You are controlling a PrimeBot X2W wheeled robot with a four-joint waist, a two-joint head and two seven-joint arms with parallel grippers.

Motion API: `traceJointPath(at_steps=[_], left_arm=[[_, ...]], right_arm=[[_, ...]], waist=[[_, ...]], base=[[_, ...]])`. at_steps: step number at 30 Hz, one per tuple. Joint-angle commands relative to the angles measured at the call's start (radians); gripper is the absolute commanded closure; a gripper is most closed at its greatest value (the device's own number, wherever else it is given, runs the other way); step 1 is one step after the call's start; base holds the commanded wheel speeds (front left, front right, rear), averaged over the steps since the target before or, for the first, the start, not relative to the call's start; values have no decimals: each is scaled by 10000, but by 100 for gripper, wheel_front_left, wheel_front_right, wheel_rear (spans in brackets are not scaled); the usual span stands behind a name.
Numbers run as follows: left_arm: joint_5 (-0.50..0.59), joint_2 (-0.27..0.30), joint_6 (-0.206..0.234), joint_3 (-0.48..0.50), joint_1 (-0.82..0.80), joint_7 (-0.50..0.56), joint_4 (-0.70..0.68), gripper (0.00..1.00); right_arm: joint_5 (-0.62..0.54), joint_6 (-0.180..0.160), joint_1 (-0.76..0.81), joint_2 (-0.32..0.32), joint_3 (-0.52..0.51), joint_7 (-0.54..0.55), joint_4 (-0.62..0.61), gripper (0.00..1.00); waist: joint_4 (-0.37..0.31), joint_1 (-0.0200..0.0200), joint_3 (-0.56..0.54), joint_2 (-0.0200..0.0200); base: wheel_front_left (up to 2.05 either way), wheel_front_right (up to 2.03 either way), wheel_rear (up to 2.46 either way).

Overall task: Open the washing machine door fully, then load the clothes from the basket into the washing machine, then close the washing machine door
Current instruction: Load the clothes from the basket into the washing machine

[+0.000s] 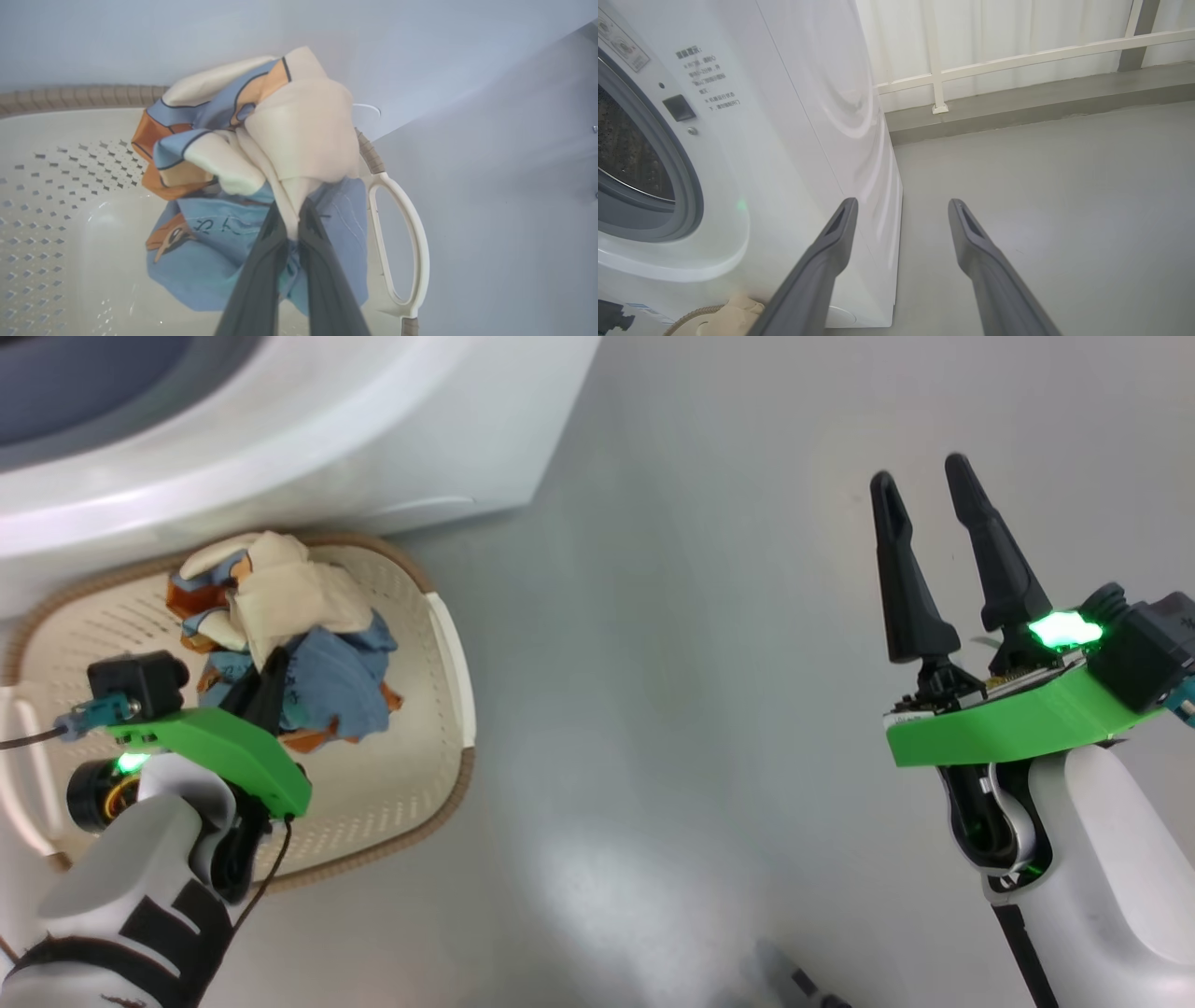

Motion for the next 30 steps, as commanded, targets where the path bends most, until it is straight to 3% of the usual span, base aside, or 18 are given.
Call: traceJointPath(at_steps=[1, 8, 15, 30], left_arm=[[221, 264, 4, 373, 252, -131, -197, 100], [1592, 186, 4, 1840, 1043, -133, -945, 100], [3379, -23, 4, 4012, 2230, -134, -1954, 100], [6524, -777, 4, 6978, 4490, -135, -4449, 100]], right_arm=[[35, 56, 366, -132, 133, -76, -173, 0], [105, 56, 816, -291, 47, -76, 56, 0], [174, 56, 1289, -448, -168, -76, 248, 0], [225, 56, 2296, -743, -433, -76, 549, 0]], waist=[[431, 0, -619, 0], [766, 0, -1603, 0], [1081, 0, -2594, 0], [1822, 0, -4052, 0]], base=[[0, 0, 0], [0, 0, 0], [0, 0, 0], [0, 0, 0]])
